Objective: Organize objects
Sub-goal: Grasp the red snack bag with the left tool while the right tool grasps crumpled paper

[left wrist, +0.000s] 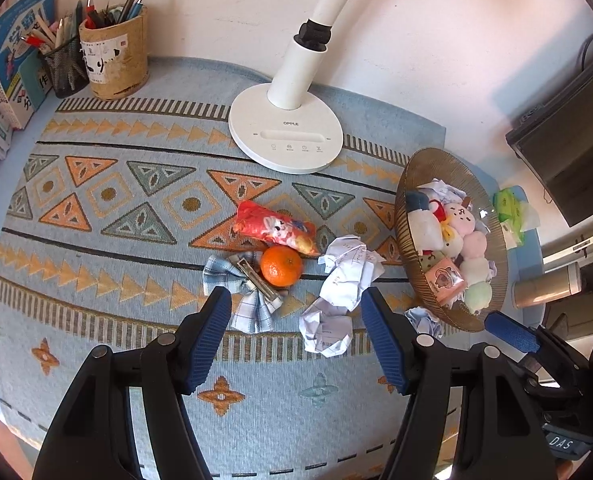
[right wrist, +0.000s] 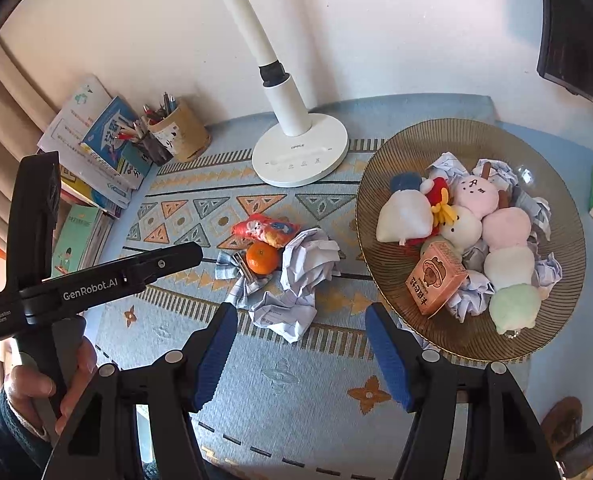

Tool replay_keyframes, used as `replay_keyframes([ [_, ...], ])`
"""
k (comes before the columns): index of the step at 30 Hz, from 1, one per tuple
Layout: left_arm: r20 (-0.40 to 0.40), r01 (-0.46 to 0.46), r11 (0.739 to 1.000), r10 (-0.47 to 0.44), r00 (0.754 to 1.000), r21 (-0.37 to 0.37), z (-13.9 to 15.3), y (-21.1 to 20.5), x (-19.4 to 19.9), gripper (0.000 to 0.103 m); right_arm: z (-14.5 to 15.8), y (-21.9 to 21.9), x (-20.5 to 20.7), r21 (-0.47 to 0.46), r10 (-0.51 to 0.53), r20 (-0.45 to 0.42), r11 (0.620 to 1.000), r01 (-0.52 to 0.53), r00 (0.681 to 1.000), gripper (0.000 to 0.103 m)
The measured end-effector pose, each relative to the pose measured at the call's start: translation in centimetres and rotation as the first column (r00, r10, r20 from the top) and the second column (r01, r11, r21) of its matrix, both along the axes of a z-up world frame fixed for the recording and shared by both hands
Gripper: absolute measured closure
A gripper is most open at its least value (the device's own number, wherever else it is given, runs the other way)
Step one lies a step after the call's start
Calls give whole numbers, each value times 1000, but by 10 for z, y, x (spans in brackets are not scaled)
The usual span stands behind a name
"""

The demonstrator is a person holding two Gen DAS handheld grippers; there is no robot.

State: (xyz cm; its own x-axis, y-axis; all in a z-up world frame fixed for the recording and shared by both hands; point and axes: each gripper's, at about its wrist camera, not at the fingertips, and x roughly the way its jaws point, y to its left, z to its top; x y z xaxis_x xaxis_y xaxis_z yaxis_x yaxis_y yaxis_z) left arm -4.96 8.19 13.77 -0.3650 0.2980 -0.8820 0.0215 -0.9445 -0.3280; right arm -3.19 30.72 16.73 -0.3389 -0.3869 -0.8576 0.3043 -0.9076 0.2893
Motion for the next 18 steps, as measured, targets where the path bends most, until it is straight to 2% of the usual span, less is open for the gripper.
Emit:
replay_keyframes([
  [4, 3, 1, 999, -1, 1000, -33, 1, -1, 2, 37, -1, 11, -1, 3, -18, -12, 1000, 18, 1000, 38],
  [7, 0, -24, 998, 24, 1000, -59, 1, -15, 4, 37, -7, 30, -8, -31, -52, 13, 998, 52, 999, 38],
  [11, 35, -32, 999, 32, 999, -22, -9, -41, 3, 37, -16, 35, -12, -60, -50, 40, 997, 52, 998, 38],
  [14, 99, 21, 999, -25, 995, 36, -27, -47, -6, 37, -30, 19, -14, -105, -28, 102, 994, 39, 994, 38],
  [18, 126, 74, 996, -79, 989, 42, -45, -39, -25, 37, -59, -5, -18, -144, -29, 210, 988, 60, 977, 38],
])
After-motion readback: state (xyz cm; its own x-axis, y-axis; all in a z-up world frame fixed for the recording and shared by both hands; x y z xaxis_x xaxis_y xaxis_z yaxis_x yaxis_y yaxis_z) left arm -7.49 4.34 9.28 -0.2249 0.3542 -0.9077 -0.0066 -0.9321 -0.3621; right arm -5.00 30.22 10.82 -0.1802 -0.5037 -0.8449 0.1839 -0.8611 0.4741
